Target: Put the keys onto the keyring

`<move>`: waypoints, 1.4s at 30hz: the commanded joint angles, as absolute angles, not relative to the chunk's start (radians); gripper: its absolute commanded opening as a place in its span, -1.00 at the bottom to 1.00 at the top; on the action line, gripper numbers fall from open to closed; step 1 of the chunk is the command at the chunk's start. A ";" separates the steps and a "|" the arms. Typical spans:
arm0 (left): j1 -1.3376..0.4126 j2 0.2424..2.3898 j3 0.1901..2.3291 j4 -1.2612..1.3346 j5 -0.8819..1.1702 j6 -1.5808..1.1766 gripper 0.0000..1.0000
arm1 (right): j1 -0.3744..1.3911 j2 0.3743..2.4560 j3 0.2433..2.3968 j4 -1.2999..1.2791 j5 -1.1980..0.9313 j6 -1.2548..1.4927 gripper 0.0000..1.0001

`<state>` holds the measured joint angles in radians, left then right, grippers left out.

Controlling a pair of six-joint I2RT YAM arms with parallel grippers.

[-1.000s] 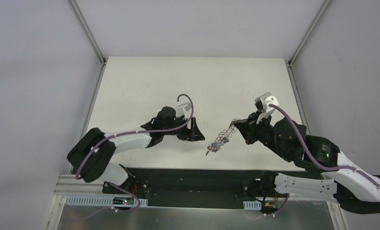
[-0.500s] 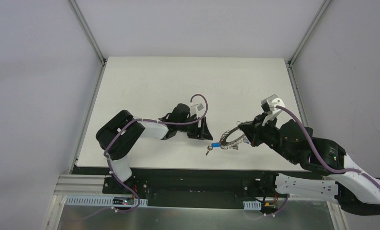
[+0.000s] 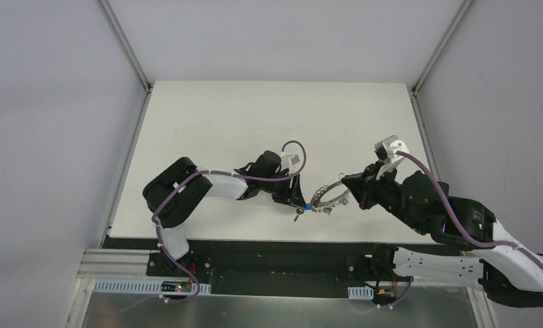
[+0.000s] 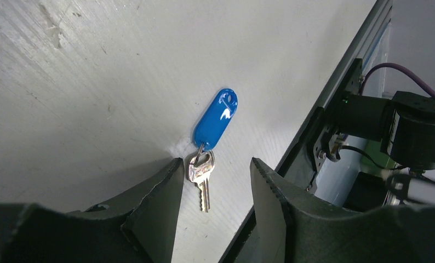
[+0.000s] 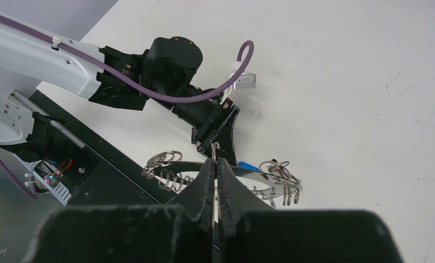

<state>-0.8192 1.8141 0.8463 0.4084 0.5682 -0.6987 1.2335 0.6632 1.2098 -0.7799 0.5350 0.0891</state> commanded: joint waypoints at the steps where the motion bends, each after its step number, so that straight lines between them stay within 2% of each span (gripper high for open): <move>1: -0.834 1.830 0.873 0.393 0.561 -0.663 -0.09 | 1.230 0.651 1.245 -0.753 0.540 0.095 -1.00; 12: -0.835 1.873 0.926 0.375 0.562 -0.637 -0.18 | 1.229 0.639 1.229 -0.753 0.531 0.096 -1.00; 29: -0.834 1.861 0.879 0.378 0.561 -0.630 -0.49 | 1.230 0.641 1.227 -0.758 0.529 0.093 -1.00; 34: -0.837 1.872 0.886 0.383 0.561 -0.629 -0.77 | 1.230 0.644 1.227 -0.759 0.526 0.097 -1.00; 37: -0.837 1.879 0.890 0.384 0.565 -0.629 -0.82 | 1.230 0.645 1.229 -0.758 0.526 0.100 -1.00; 39: -0.837 1.878 0.896 0.384 0.571 -0.625 -1.00 | 1.231 0.647 1.232 -0.759 0.524 0.101 -1.00; 42: -0.839 1.845 0.897 0.387 0.573 -0.607 -1.00 | 1.230 0.653 1.235 -0.759 0.517 0.100 -1.00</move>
